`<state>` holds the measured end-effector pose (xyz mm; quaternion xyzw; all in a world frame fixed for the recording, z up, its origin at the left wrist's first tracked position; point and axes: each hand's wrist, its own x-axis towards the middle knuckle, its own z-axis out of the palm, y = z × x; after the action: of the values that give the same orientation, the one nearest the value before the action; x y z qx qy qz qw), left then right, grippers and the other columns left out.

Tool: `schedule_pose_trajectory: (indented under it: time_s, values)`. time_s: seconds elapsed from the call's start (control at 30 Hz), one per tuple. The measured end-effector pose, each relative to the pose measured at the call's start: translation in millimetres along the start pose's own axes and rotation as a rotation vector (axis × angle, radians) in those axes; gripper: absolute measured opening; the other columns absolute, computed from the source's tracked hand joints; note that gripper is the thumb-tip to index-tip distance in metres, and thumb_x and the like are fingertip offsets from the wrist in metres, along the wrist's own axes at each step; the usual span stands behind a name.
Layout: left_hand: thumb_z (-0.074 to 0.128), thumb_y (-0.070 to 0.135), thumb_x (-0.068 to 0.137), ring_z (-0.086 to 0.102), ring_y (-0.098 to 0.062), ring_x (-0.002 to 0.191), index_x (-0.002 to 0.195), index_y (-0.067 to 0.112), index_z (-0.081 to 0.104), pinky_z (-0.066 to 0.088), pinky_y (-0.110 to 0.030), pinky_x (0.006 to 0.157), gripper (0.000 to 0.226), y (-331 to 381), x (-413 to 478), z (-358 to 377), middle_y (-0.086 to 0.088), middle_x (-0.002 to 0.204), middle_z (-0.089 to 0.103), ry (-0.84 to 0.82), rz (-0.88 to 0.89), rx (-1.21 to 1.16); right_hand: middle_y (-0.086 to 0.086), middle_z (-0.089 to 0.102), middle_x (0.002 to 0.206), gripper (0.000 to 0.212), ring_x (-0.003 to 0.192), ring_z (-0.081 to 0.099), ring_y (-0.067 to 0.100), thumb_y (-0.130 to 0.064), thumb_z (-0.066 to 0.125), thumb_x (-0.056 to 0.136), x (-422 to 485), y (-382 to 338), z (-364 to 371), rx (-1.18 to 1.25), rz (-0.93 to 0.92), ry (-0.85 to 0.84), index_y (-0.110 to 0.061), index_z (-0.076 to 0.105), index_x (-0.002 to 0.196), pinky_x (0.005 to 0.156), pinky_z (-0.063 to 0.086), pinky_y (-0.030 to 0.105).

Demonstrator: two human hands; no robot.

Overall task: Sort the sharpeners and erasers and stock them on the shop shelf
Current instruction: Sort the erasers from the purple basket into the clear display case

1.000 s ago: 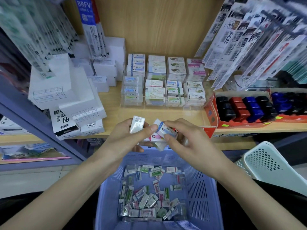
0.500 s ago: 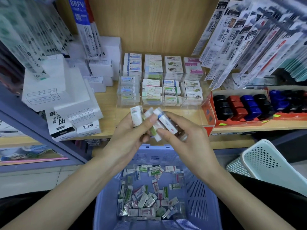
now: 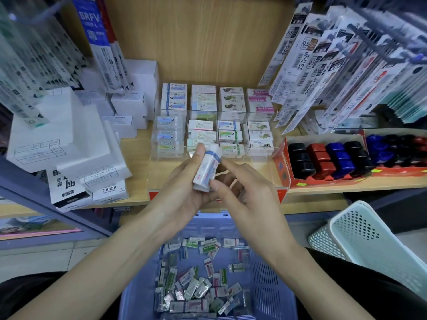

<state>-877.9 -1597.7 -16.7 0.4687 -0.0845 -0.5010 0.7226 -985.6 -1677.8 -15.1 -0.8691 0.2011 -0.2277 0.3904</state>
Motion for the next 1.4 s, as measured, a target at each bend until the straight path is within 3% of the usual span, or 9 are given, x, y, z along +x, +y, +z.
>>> schedule_pose_trajectory:
  time_s: [0.23,0.33,0.47,0.6,0.73,0.97,1.1,1.27,1.4]
  values:
    - [0.063,0.039,0.071,0.056,-0.009,0.059,0.102,0.010,0.064,0.045,-0.017,0.045,0.043,0.7,11.4,-5.2,-0.002,0.076,0.067,0.084,-0.136,0.080,-0.016,0.043,0.106,0.062,0.066,0.048,0.005,-0.037,0.069,0.082,8.0,7.3,-0.3,-0.125,-0.012,0.096,-0.039,0.035,0.134,0.057,0.049,0.028]
    - [0.060,0.038,0.082,0.048,-0.009,0.061,0.100,0.009,0.062,0.037,-0.022,0.051,0.035,0.3,14.4,-10.4,-0.001,0.076,0.057,0.055,-0.168,0.118,-0.015,0.046,0.123,0.040,0.073,0.050,0.002,-0.034,0.063,0.084,16.8,10.2,1.4,-0.374,-0.254,0.077,-0.031,0.051,0.122,0.050,0.048,0.024]
    - [0.062,0.038,0.078,0.048,-0.009,0.057,0.101,0.007,0.062,0.038,-0.018,0.040,0.038,9.2,17.3,-9.9,-0.002,0.071,0.056,0.096,-0.210,0.086,-0.012,0.052,0.103,0.021,0.081,0.055,0.003,-0.029,0.061,0.087,28.4,22.2,-1.5,-0.251,-0.355,0.055,-0.022,0.061,0.106,0.057,0.048,0.024]
    - [0.069,0.041,0.066,0.047,-0.008,0.056,0.108,0.008,0.061,0.033,-0.016,0.035,0.054,30.3,21.4,-16.2,-0.002,0.079,0.058,0.192,-0.141,0.113,-0.008,0.060,0.090,0.027,0.073,0.055,0.000,-0.017,0.072,0.081,52.2,29.4,-20.8,0.208,0.105,0.139,-0.035,0.053,0.090,0.063,0.045,0.015]
    - [0.071,0.034,0.065,0.048,-0.010,0.053,0.099,0.010,0.060,0.032,-0.017,0.035,0.043,48.9,24.3,-18.8,-0.003,0.077,0.052,0.174,-0.137,0.075,0.003,0.060,0.084,0.011,0.067,0.051,0.009,-0.027,0.069,0.084,99.2,61.3,-35.0,-0.106,0.303,0.059,-0.027,0.059,0.089,0.054,0.038,0.020]
    - [0.049,0.022,0.064,0.049,-0.015,0.058,0.103,0.006,0.051,0.034,-0.019,0.038,0.042,51.9,34.5,-22.6,-0.008,0.083,0.049,0.101,-0.213,0.019,-0.012,0.053,0.063,0.016,0.070,0.053,0.014,-0.037,0.071,0.080,134.8,82.7,-21.1,-0.367,0.326,-0.126,-0.026,0.064,0.088,0.095,0.042,0.040]
    - [0.053,0.019,0.069,0.051,-0.015,0.061,0.106,0.003,0.055,0.036,-0.020,0.038,0.040,53.3,39.0,-24.4,-0.009,0.086,0.056,0.078,-0.190,-0.005,-0.006,0.062,0.084,0.028,0.078,0.053,0.012,-0.044,0.069,0.081,136.7,73.4,-15.5,-0.459,0.366,-0.094,-0.022,0.053,0.087,0.066,0.039,0.027]
    - [0.061,0.020,0.073,0.062,-0.015,0.065,0.103,0.005,0.062,0.045,-0.018,0.041,0.034,50.1,43.5,-28.7,-0.006,0.080,0.068,0.085,-0.141,0.064,-0.004,0.055,0.115,0.022,0.093,0.053,0.014,-0.039,0.056,0.092,130.2,76.0,-15.0,-0.726,0.223,-0.221,-0.020,0.068,0.094,0.073,0.031,0.028]
    - [0.065,0.020,0.068,0.066,-0.014,0.067,0.100,0.008,0.064,0.047,-0.017,0.043,0.034,47.7,45.3,-29.6,-0.006,0.080,0.071,0.133,-0.063,0.149,-0.013,0.047,0.119,0.036,0.072,0.055,0.011,-0.020,0.062,0.089,119.3,58.7,-27.2,-0.145,-0.007,-0.088,-0.029,0.058,0.124,0.077,0.047,0.028]
